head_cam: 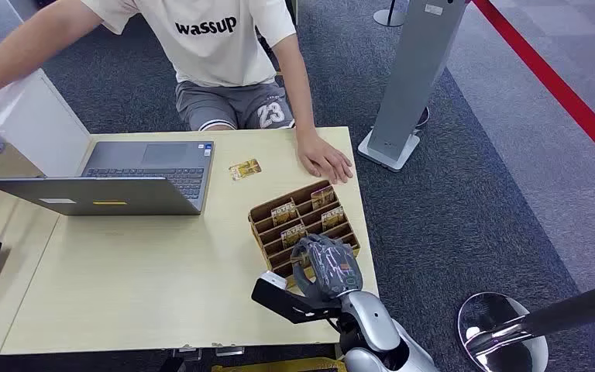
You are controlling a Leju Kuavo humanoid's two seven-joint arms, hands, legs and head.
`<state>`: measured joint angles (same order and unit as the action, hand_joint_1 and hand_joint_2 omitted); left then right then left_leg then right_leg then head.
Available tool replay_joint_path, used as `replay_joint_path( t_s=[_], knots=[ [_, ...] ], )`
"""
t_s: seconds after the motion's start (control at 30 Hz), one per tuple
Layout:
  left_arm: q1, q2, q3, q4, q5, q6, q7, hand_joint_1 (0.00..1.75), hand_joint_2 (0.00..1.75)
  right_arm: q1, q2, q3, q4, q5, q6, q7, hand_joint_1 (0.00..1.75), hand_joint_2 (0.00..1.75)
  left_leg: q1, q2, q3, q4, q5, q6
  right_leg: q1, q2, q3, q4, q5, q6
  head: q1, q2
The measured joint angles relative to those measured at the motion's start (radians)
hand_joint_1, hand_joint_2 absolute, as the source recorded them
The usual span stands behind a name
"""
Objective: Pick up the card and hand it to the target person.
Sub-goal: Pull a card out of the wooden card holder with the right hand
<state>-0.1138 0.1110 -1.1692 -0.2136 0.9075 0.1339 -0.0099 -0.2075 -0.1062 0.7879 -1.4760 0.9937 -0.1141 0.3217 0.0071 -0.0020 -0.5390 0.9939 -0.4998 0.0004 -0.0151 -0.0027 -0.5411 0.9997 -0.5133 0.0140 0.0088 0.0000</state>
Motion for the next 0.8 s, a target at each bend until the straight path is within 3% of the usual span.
replay_joint_path(
  t_s=[0.17, 0.3, 0.8],
  knots=[
    [0.000, 0.000, 0.000, 0.000, 0.000, 0.000, 0.000, 0.00, 0.00, -0.007, 0.005, 0.012, 0.030, 0.015, -0.002, 0.006, 0.65, 1.75, 0.000, 0.000, 0.000, 0.000, 0.000, 0.000, 0.000, 0.000, 0.000, 0.000, 0.000, 0.000, 0.000, 0.000],
    [0.000, 0.000, 0.000, 0.000, 0.000, 0.000, 0.000, 0.00, 0.00, -0.015, 0.006, 0.022, 0.053, 0.028, -0.008, 0.018, 0.79, 1.75, 0.000, 0.000, 0.000, 0.000, 0.000, 0.000, 0.000, 0.000, 0.000, 0.000, 0.000, 0.000, 0.000, 0.000],
    [0.000, 0.000, 0.000, 0.000, 0.000, -0.003, 0.000, 0.00, 0.00, -0.031, -0.002, 0.022, 0.075, 0.040, -0.022, 0.045, 0.82, 1.75, 0.000, 0.000, 0.000, 0.000, 0.000, 0.000, 0.000, 0.000, 0.000, 0.000, 0.000, 0.000, 0.000, 0.000]
  ],
)
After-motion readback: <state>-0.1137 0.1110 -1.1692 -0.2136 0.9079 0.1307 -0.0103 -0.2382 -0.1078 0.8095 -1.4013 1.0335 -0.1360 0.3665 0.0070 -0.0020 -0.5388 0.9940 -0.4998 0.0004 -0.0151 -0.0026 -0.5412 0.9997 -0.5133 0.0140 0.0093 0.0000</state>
